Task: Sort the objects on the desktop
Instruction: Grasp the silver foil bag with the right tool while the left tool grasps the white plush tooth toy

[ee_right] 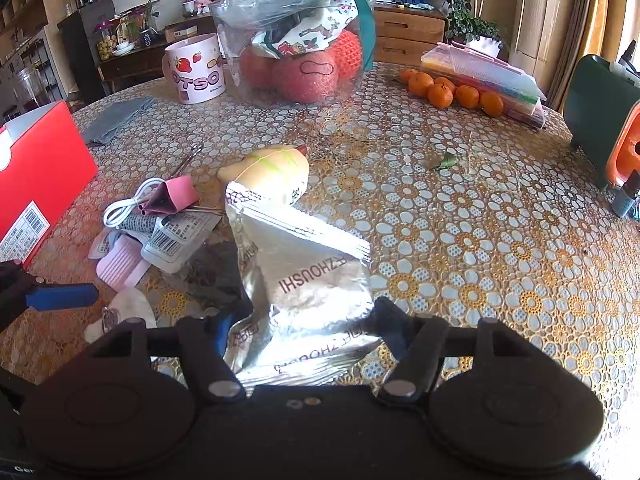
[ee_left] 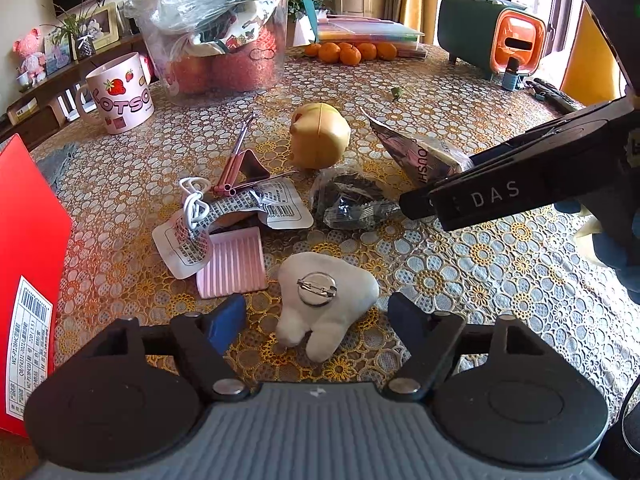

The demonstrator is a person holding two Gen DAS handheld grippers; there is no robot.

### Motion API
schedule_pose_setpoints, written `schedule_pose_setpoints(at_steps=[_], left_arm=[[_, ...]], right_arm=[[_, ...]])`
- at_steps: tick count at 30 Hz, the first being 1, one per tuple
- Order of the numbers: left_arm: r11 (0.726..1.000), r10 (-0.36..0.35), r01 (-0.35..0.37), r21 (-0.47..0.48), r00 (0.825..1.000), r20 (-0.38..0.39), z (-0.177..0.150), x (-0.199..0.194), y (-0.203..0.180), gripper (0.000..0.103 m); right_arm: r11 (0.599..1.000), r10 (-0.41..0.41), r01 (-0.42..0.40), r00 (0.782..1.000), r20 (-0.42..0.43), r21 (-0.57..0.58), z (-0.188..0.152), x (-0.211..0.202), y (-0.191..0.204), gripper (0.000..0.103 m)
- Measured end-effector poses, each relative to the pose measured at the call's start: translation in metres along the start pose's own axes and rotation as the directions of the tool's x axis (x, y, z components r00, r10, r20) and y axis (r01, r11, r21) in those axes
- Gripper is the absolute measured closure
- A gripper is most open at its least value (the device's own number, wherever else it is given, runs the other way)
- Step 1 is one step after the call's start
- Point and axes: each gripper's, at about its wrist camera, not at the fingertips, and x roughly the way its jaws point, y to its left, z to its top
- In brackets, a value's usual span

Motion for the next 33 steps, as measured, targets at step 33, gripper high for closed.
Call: schedule_pose_setpoints(at_steps=[33], left_arm=[[0.992, 0.005, -0.003, -0.122, 1.0, 0.012, -0.006, -0.051, 0.015, 0.055]], right_arm=[[0.999, 0.032, -0.032, 0.999, 0.018, -0.009, -0.03, -0.069, 0.028, 0.048]])
